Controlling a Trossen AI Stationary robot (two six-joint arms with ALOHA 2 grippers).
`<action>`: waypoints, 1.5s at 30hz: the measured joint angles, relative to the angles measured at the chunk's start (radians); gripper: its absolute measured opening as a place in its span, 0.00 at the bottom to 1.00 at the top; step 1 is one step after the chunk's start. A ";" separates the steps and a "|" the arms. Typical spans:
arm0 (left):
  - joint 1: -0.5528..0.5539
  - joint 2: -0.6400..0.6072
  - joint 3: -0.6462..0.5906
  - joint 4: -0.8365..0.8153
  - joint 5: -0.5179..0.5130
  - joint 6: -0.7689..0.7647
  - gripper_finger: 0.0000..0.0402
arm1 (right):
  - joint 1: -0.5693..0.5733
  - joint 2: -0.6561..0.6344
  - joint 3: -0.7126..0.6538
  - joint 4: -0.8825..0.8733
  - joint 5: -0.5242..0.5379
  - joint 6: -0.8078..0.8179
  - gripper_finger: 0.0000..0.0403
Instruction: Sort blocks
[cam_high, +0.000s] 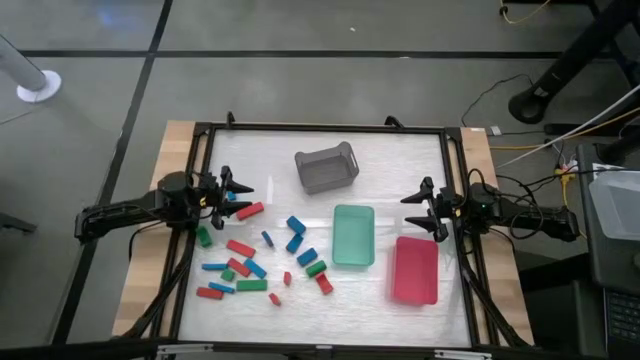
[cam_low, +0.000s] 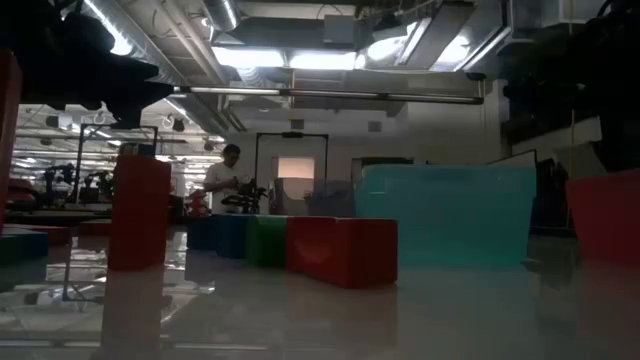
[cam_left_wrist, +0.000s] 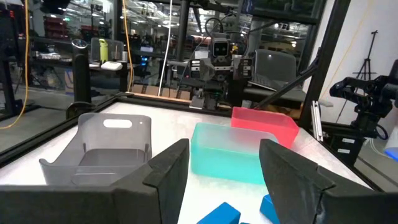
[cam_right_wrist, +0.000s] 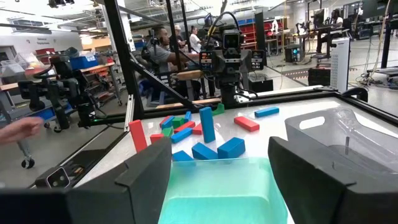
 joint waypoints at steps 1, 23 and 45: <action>0.000 0.000 0.000 0.000 0.000 0.000 0.46 | 0.000 0.000 0.000 0.000 0.000 0.000 0.66; 0.000 0.000 0.000 0.000 0.000 0.000 0.46 | 0.000 0.000 0.003 0.000 0.034 0.060 0.66; 0.000 0.000 0.000 0.000 0.000 0.000 0.46 | 0.000 0.640 0.304 0.326 0.218 0.099 0.66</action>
